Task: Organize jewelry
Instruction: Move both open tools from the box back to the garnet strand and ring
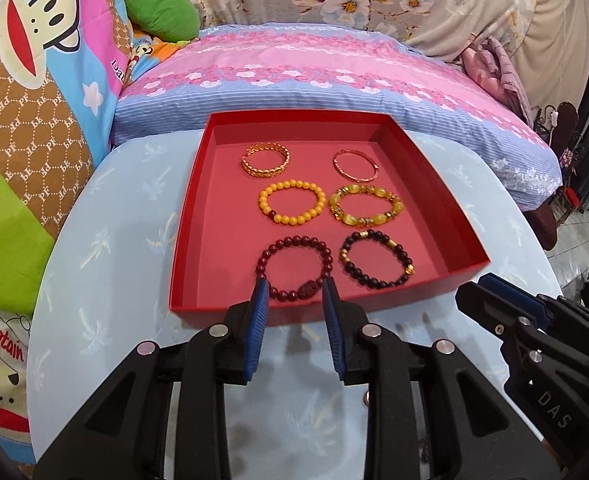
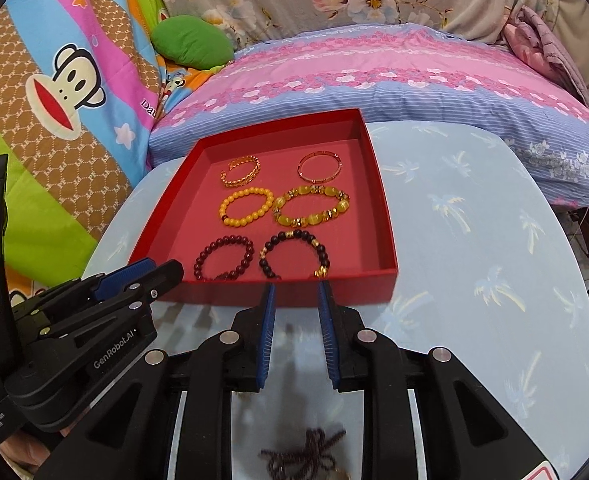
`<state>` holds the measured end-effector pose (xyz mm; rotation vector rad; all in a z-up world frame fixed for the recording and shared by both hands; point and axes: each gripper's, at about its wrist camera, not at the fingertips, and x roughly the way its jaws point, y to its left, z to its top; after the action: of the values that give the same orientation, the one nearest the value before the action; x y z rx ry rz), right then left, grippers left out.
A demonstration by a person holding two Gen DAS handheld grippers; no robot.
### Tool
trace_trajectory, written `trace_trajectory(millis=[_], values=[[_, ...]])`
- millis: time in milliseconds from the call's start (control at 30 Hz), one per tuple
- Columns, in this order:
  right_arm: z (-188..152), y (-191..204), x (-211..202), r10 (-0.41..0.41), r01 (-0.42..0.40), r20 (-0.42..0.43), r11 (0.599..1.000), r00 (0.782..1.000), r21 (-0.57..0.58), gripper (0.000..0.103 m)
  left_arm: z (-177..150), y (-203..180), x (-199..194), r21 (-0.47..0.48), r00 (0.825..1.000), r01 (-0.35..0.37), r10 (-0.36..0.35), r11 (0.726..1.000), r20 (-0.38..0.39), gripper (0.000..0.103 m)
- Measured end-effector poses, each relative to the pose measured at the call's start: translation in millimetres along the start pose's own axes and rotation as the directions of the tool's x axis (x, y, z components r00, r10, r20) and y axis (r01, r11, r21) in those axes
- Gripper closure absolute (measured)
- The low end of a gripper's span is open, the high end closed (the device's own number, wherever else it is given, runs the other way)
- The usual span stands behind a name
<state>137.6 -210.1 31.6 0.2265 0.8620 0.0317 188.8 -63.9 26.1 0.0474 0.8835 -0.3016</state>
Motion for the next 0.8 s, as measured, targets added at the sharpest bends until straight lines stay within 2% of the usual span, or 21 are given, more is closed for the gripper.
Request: trace_trajectory(millis=[133, 367, 800], values=[[-16.9, -4.0, -19.4, -0.002, 0.002, -0.001, 1.0, 1.0, -0.009, 0.081, -14.1, -5.2, -15.4, 0.014, 1.0, 0.01, -0.01, 1.0, 0.0, 0.072], [-50.8, -17.5, -38.7, -0.009, 0.01, -0.027, 1.0, 1.0, 0.019, 0.081, -43.8, -8.6, -34.6, 0.015, 0.999, 0.03, -0.029, 0.999, -0.015, 0.071], [-97.9, -23.4, -42.8, -0.005, 0.009, -0.094, 0.999, 0.996, 0.042, 0.081, -107.3, -1.4, -49.4, -0.003, 0.994, 0.059, -0.059, 0.998, -0.095, 0.07]])
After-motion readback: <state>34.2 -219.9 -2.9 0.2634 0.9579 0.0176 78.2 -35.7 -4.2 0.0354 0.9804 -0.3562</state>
